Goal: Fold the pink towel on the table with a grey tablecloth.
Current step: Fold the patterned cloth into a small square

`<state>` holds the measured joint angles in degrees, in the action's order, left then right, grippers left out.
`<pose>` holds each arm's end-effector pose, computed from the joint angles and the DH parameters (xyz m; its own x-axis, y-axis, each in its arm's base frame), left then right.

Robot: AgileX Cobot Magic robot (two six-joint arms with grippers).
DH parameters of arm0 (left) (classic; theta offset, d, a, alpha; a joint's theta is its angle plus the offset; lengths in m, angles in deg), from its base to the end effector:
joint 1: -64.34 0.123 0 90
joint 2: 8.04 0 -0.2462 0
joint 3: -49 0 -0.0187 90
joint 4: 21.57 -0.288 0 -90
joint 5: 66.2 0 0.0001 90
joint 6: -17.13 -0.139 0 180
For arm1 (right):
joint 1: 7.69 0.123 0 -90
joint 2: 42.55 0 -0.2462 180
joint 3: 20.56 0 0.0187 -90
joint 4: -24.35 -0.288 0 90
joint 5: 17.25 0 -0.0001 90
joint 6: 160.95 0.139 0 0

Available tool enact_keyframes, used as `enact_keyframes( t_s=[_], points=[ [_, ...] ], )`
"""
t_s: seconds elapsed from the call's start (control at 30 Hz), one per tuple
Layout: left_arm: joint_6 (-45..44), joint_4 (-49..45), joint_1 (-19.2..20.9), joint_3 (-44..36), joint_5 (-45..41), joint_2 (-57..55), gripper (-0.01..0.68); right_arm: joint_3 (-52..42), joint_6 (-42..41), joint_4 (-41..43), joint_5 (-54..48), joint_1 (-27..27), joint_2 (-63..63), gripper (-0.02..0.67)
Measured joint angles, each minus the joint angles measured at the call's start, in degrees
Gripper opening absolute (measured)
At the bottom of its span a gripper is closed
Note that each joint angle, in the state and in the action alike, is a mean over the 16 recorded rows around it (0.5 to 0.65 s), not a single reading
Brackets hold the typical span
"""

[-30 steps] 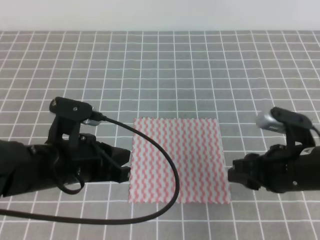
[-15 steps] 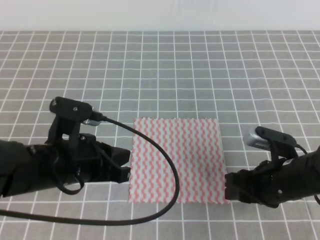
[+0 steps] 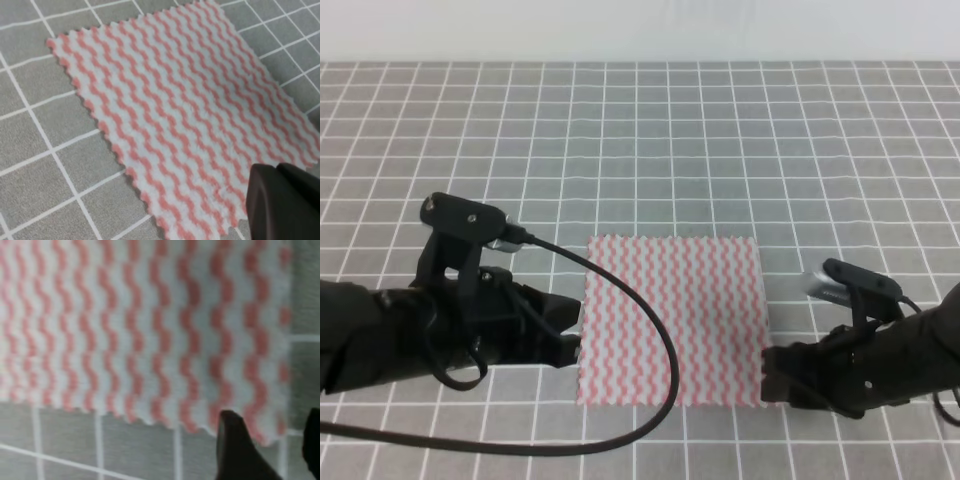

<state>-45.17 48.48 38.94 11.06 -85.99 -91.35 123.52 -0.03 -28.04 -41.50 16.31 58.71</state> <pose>0.2797 -0.1819 0.1525 -0.6283 0.1776 -0.7574 0.5639 0.7747 -0.2861 0.2721 0.1707 0.0493 -0.9634 0.0999 -0.2487 -0.0342 0.8746 0.4837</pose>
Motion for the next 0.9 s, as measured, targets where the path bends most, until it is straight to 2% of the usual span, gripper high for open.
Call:
enact_keyframes(
  t_s=[0.33,0.7,0.9],
  points=[
    [-0.21,-0.09,0.01,0.03,0.10,-0.23,-0.004,-0.01,-5.44,-5.65,-0.16,-0.03,1.20,0.241],
    [-0.39,-0.09,0.01,0.03,0.06,-0.22,-0.004,0.22,-5.59,-6.60,-0.22,-0.03,2.22,0.237],
    [-0.43,-0.09,0.01,0.03,0.02,-0.18,-0.004,0.34,-5.60,-7.01,0.00,-0.01,2.39,0.197]
  ],
)
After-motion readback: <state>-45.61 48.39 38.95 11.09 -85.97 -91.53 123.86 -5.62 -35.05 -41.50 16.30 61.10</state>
